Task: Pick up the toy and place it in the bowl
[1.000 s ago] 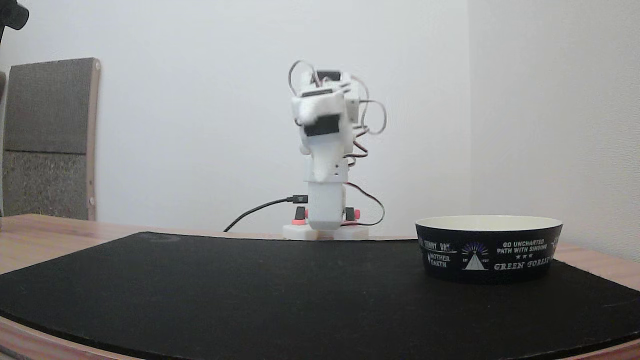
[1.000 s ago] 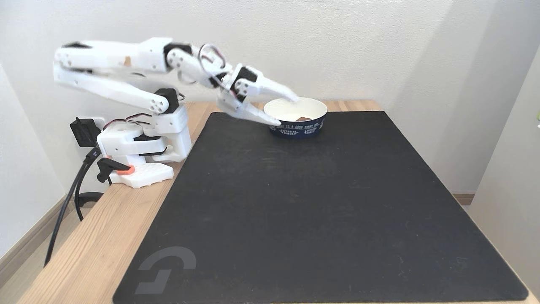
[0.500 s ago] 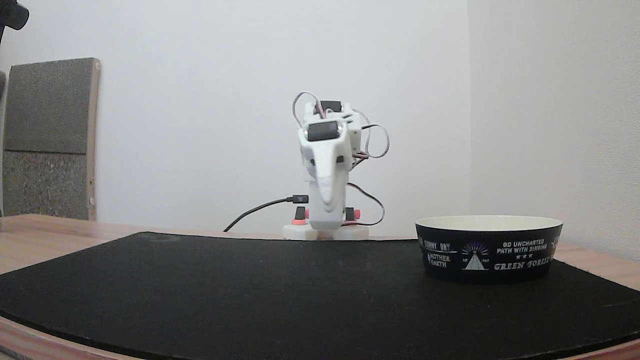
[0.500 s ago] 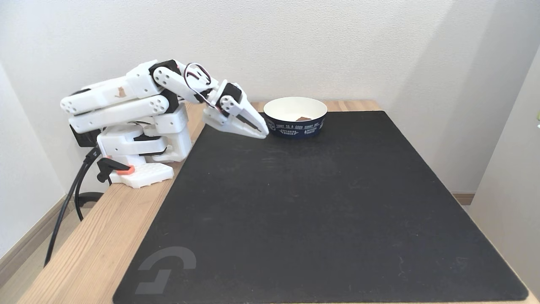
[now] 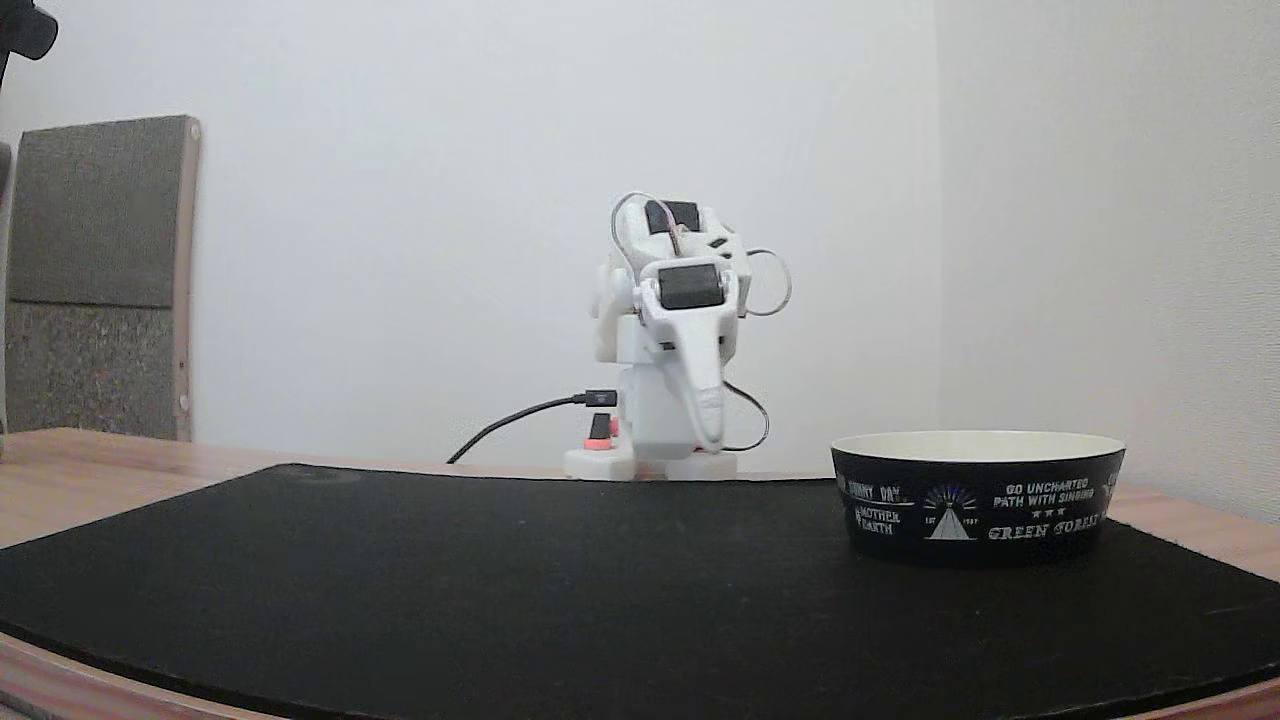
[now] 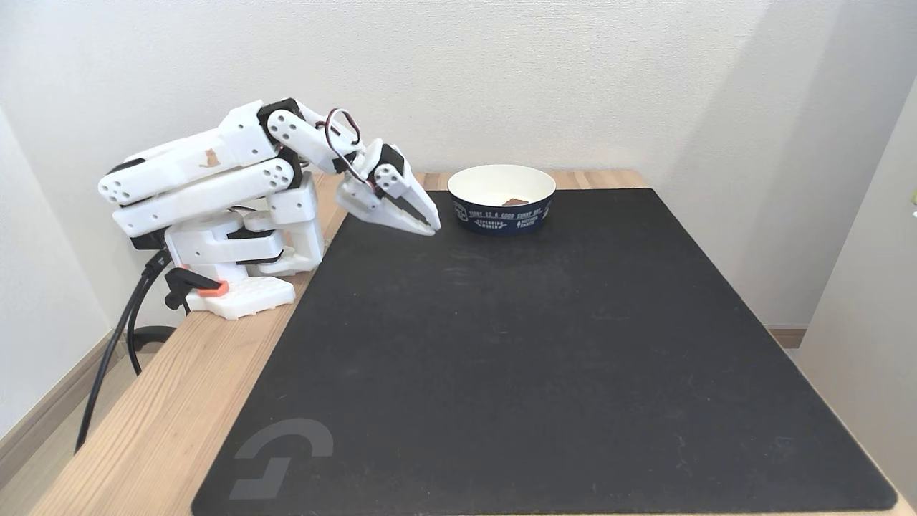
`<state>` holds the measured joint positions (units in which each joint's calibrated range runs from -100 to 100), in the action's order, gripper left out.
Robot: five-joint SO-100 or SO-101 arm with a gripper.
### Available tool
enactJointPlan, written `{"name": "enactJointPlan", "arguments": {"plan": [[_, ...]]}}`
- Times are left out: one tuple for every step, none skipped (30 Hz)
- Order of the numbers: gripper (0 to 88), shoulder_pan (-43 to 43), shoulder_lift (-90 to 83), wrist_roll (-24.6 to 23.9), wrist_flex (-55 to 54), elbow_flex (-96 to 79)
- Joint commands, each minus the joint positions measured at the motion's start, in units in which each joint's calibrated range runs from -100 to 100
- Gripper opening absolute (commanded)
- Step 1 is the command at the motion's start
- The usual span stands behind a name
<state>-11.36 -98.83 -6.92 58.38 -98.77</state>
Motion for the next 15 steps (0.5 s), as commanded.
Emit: {"name": "enactJointPlan", "arguments": {"plan": [[2.2,0.28,-0.75,-0.33,0.38,0.66],[2.2,0.44,-0.75,-0.33,0.38,0.66],[2.2,1.03,-0.75,-0.33,0.38,0.66],[2.2,2.79,-0.83,-0.33,0.38,0.66],[2.2,3.29,-0.83,-0.33,0.38,0.66],[2.2,3.37,-0.83,-0.33,0.38,0.66],[2.2,3.29,-0.83,-0.33,0.38,0.66],[2.2,3.79,-0.75,-0.33,0.38,0.84],[2.2,3.96,-0.67,-0.33,0.38,0.84],[2.2,3.96,-0.67,-0.33,0.3,0.84],[2.2,3.96,-0.67,-0.33,0.13,0.84],[2.2,3.96,-0.67,-0.33,0.05,0.84],[2.2,3.96,-0.67,-0.33,0.05,0.84],[2.2,3.96,-0.67,-0.33,0.05,0.84],[2.2,3.96,-0.67,-0.33,0.05,0.84]]}}
